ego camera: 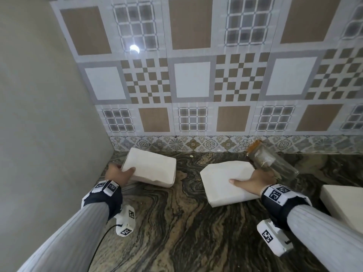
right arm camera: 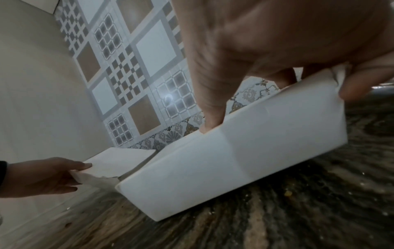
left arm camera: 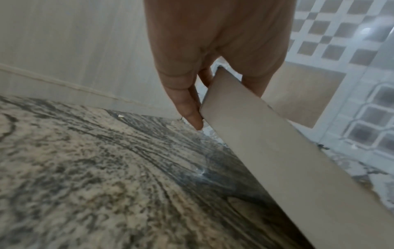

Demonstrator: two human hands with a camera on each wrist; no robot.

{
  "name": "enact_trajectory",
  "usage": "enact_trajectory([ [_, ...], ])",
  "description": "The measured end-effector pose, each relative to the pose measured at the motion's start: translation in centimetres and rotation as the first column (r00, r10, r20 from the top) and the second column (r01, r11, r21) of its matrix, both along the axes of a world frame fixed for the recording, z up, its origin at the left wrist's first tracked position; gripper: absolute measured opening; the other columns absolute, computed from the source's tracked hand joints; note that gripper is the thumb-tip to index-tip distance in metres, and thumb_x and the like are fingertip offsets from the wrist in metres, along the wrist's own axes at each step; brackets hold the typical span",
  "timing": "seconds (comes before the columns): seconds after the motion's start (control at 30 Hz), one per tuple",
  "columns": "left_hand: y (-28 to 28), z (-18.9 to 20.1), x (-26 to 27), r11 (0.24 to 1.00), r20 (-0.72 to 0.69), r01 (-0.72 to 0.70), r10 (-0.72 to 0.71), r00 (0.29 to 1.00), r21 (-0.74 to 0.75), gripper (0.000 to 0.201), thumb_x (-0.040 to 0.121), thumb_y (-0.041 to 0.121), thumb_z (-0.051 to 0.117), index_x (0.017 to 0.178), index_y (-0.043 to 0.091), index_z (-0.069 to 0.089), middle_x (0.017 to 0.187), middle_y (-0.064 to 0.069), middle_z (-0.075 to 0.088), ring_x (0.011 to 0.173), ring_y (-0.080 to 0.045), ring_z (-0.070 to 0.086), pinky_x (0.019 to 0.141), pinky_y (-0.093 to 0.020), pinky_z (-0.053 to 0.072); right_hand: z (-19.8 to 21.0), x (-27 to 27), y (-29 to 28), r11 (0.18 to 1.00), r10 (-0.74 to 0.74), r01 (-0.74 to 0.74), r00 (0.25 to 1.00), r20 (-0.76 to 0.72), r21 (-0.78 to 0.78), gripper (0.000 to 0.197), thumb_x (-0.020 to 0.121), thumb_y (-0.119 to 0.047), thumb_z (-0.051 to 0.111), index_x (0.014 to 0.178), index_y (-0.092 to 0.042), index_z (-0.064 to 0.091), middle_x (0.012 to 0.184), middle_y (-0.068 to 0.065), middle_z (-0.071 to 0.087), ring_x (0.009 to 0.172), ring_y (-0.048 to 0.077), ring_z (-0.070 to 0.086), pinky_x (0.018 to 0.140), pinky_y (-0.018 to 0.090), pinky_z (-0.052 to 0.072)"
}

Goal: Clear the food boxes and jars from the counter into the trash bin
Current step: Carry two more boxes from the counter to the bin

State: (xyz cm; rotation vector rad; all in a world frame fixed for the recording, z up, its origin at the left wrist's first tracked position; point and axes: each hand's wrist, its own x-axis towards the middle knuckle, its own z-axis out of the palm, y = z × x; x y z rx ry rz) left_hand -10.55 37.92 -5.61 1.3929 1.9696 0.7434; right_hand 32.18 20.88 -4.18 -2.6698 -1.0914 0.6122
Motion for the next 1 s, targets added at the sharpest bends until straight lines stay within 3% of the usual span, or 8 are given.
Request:
enact_trajectory([
  [0.17, -5.1, 4.7, 2.8, 0.999, 0.121, -0.008, 0.002, 0.993, 0.051, 0.041, 0.071, 0.029, 0.071, 0.099, 0.002, 0.06, 0.097, -0.019, 0.067, 0.086, -0.037, 0.068, 0.075, -0.05, 0.059, 3.8, -2.3, -2.3, 0.994, 0.069, -0.066, 0.997, -0.035, 0.084, 0.133, 0.03, -0.083, 0.071, 0.133, -0.003, 0.046, 0.134, 0.014, 0.056, 0.119, 0.032, 0.058, 0.096, 0.039, 0.05],
  [0.37, -9.1, 5.7, 2.5, 0.995, 0.2, -0.022, 0.002, 0.98, 0.095, 0.044, 0.058, 0.037, 0.061, 0.092, 0.009, 0.059, 0.1, -0.023, 0.068, 0.091, -0.038, 0.068, 0.077, -0.051, 0.059, 7.2, -5.6, -5.3, 0.978, 0.093, -0.095, 0.996, 0.019, 0.187, 0.127, 0.043, -0.067, 0.081, 0.141, -0.008, 0.026, 0.141, 0.014, 0.047, 0.129, 0.037, 0.046, 0.102, 0.049, 0.044],
  [0.5, -13.9, 8.5, 2.8, 0.991, 0.3, -0.02, -0.021, 0.954, 0.132, 0.034, 0.079, 0.019, 0.06, 0.107, 0.003, 0.052, 0.1, -0.019, 0.058, 0.081, -0.032, 0.06, 0.05, -0.031, 0.055, 8.7, -7.7, -8.2, 0.919, 0.131, -0.116, 0.991, -0.015, 0.376, 0.09, 0.062, -0.047, 0.082, 0.13, -0.011, 0.037, 0.131, 0.011, 0.056, 0.117, 0.033, 0.057, 0.092, 0.042, 0.05],
  [0.57, -15.8, 9.2, 2.8, 0.984, 0.334, -0.016, -0.045, 0.942, 0.178, 0.036, 0.081, 0.017, 0.058, 0.112, 0.001, 0.05, 0.1, -0.014, 0.053, 0.085, -0.031, 0.057, 0.058, -0.036, 0.056, 9.3, -8.4, -10.3, 0.898, 0.149, -0.131, 0.989, -0.011, 0.421, 0.076, 0.066, -0.041, 0.081, 0.125, -0.014, 0.04, 0.126, 0.01, 0.057, 0.11, 0.031, 0.059, 0.085, 0.037, 0.051],
  [0.67, -18.3, 10.0, 3.3, 0.975, 0.333, 0.02, -0.095, 0.938, 0.221, 0.035, 0.08, 0.02, 0.058, 0.111, 0.005, 0.048, 0.103, -0.012, 0.053, 0.095, -0.034, 0.06, 0.079, -0.05, 0.058, 10.1, -9.0, -13.9, 0.874, 0.152, -0.151, 0.988, 0.035, 0.463, 0.076, 0.073, -0.04, 0.077, 0.131, -0.016, 0.035, 0.127, 0.009, 0.055, 0.111, 0.03, 0.059, 0.078, 0.031, 0.045],
  [0.8, -21.7, 10.5, 6.1, 0.966, 0.334, 0.142, -0.21, 0.919, 0.218, 0.04, 0.08, 0.023, 0.057, 0.114, 0.005, 0.047, 0.107, -0.013, 0.054, 0.091, -0.032, 0.06, 0.072, -0.046, 0.059, 11.1, -8.2, -19.7, 0.855, 0.077, -0.084, 0.996, 0.034, 0.512, 0.064, 0.075, -0.037, 0.074, 0.124, -0.016, 0.038, 0.127, 0.008, 0.054, 0.112, 0.029, 0.057, 0.081, 0.032, 0.046],
  [0.9, -24.2, 10.7, 10.0, 0.944, 0.301, 0.232, -0.297, 0.906, 0.234, 0.034, 0.077, 0.025, 0.057, 0.107, 0.01, 0.05, 0.101, -0.012, 0.059, 0.096, -0.034, 0.063, 0.085, -0.051, 0.056, 11.6, -6.1, -24.8, 0.857, -0.011, -0.001, 1.0, 0.021, 0.516, 0.061, 0.073, -0.036, 0.072, 0.12, -0.018, 0.038, 0.126, 0.008, 0.053, 0.108, 0.03, 0.058, 0.082, 0.035, 0.049],
  [1.0, -27.0, 11.0, 15.4, 0.903, 0.264, 0.359, -0.415, 0.871, 0.238, 0.039, 0.075, 0.028, 0.057, 0.108, 0.007, 0.055, 0.101, -0.014, 0.065, 0.096, -0.034, 0.065, 0.088, -0.049, 0.054, 12.3, -3.2, -30.9, 0.846, -0.14, 0.112, 0.99, 0.014, 0.521, 0.061, 0.071, -0.035, 0.069, 0.121, -0.019, 0.037, 0.122, 0.008, 0.052, 0.102, 0.031, 0.06, 0.083, 0.039, 0.052],
])
